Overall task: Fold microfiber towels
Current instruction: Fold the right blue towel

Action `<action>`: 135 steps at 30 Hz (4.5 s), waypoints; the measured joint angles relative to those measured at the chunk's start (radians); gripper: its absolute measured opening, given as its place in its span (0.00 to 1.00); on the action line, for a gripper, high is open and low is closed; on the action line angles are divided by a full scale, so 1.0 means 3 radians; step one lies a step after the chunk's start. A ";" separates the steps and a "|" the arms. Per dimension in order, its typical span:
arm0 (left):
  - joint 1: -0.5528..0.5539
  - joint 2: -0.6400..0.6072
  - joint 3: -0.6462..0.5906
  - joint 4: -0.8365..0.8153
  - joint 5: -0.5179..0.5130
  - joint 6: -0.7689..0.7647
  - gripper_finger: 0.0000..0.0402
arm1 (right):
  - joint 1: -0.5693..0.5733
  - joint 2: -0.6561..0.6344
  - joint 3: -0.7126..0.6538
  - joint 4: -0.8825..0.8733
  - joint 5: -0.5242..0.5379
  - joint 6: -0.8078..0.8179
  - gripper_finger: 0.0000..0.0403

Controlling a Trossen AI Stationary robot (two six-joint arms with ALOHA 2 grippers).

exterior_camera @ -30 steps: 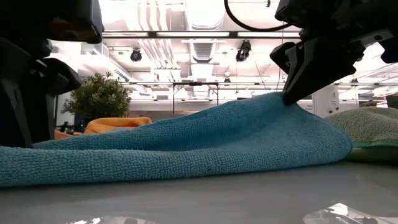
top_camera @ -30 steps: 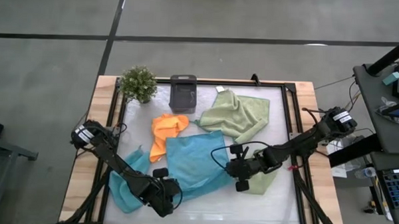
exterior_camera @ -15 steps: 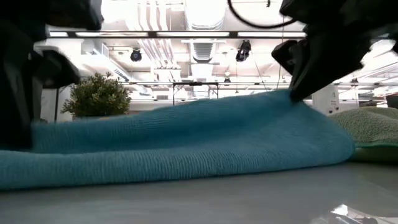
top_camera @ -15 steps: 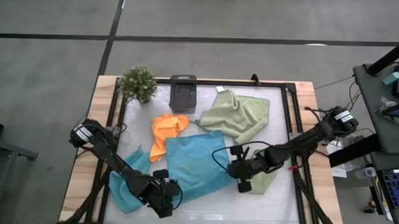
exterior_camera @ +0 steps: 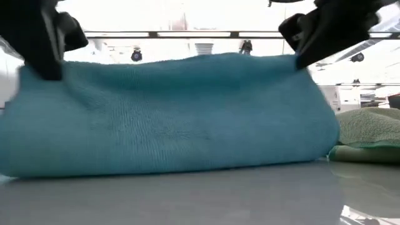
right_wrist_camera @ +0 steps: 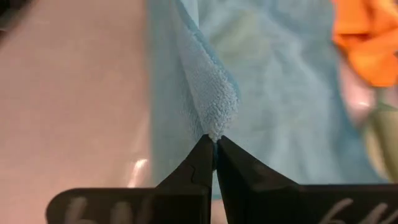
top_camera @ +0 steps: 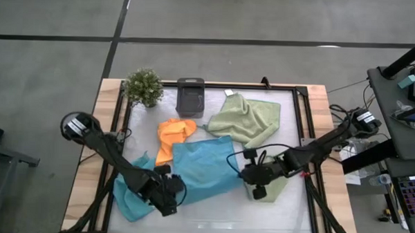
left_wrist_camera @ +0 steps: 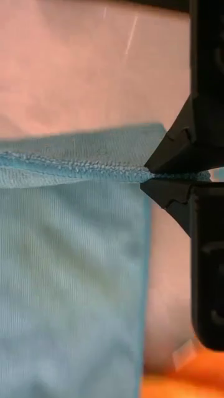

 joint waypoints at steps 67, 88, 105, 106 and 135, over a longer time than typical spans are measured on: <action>0.1086 -0.0100 -0.0400 0.0649 -0.0227 0.1317 0.33 | -0.1248 0.0387 -0.0045 0.0502 -0.0920 -0.0095 0.18; 0.0837 0.0608 -0.0444 0.1418 0.0202 0.0839 0.01 | -0.0982 0.1310 -0.0076 0.1125 -0.0934 0.0497 0.02; 0.0654 0.0443 -0.0402 0.1700 0.0872 0.0762 0.01 | -0.0690 0.0887 -0.0084 0.0843 -0.1416 0.0321 0.02; 0.0661 0.0424 -0.0402 0.1637 0.0863 0.0793 0.01 | -0.0691 0.0842 -0.0084 0.0835 -0.1416 0.0308 0.02; 0.1058 0.0271 -0.0791 0.1638 -0.0791 0.1272 0.01 | -0.1211 0.1519 -0.0079 0.2066 -0.0528 0.0304 0.02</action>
